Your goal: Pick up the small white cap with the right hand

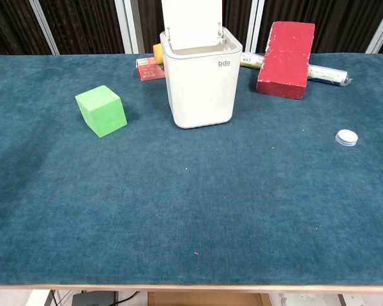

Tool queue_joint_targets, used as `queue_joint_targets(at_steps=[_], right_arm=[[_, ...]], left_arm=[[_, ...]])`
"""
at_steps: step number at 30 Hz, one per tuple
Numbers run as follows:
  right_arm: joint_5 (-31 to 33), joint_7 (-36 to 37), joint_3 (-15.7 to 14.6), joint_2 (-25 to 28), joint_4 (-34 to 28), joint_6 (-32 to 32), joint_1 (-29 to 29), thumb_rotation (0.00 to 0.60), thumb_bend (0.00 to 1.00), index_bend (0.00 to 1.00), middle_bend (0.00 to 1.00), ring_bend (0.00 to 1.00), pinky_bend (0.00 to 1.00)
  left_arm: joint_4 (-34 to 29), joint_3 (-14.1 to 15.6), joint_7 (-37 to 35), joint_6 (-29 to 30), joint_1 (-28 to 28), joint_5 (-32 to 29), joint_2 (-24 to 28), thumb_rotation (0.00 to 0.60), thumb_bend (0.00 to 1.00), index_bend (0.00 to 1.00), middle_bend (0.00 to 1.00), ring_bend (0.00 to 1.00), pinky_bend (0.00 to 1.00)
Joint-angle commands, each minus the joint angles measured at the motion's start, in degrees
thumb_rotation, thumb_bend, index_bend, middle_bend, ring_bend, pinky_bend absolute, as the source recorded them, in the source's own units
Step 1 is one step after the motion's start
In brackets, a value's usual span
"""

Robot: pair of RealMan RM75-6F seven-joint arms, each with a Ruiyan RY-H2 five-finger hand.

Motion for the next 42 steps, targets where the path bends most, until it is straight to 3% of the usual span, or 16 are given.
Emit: queue_joint_targets(at_steps=[1,11,18,22,29,35,42], right_arm=[[0.05,0.38,-0.04,0.09,0.1,-0.22,0.04,0.6,0.14,0.2,0.19,0.23,0.27],[-1.12,3.7,-0.3,1.57,0.35,-3.72,2.17,0.6,0.09,0.2,0.18,0.21,0.26],[1.74,4.89,3.94,4.77,2.38,-20.46,14.04,0.6,0.07,0.24,0.17,0.17,0.25],[6.71,2.61,7.13,2.02,7.48,-30.0,21.14,0.6,0.07,0.26,0.16,0.17,0.25],[12.67,-1.07,8.99,-5.58,16.85,-41.5,29.7,0.6,0.07,0.28,0.14,0.16,0.25],[16.72,-4.73,8.99,-11.84,24.92,-47.36,34.65,0.6,0.07,0.3,0.14,0.16,0.25],[19.54,-6.19,8.02,-15.74,29.7,-49.92,36.17,0.6,0.07,0.34,0.14,0.16,0.25]], left_arm=[[-0.01,0.04,0.11,-0.26,-0.12,-0.06,-0.03,0.6,0.16,0.17,0.15,0.03,0.01],[-0.38,0.11,0.2,-0.27,-0.02,-0.32,0.15,0.6,0.16,0.17,0.14,0.03,0.01],[-0.48,0.41,0.44,-0.35,-0.16,0.38,0.06,0.6,0.16,0.17,0.14,0.03,0.01],[-0.41,0.44,0.48,-0.57,-0.2,0.19,0.06,0.6,0.16,0.17,0.14,0.03,0.01],[-0.43,0.19,0.62,-1.03,-0.29,-0.73,0.12,0.6,0.16,0.17,0.14,0.03,0.01],[-0.78,0.06,0.73,-1.32,-0.31,-1.38,0.49,0.6,0.16,0.17,0.14,0.03,0.01],[-0.83,0.02,0.37,-0.95,-0.15,-1.35,0.7,0.6,0.16,0.17,0.14,0.03,0.01]])
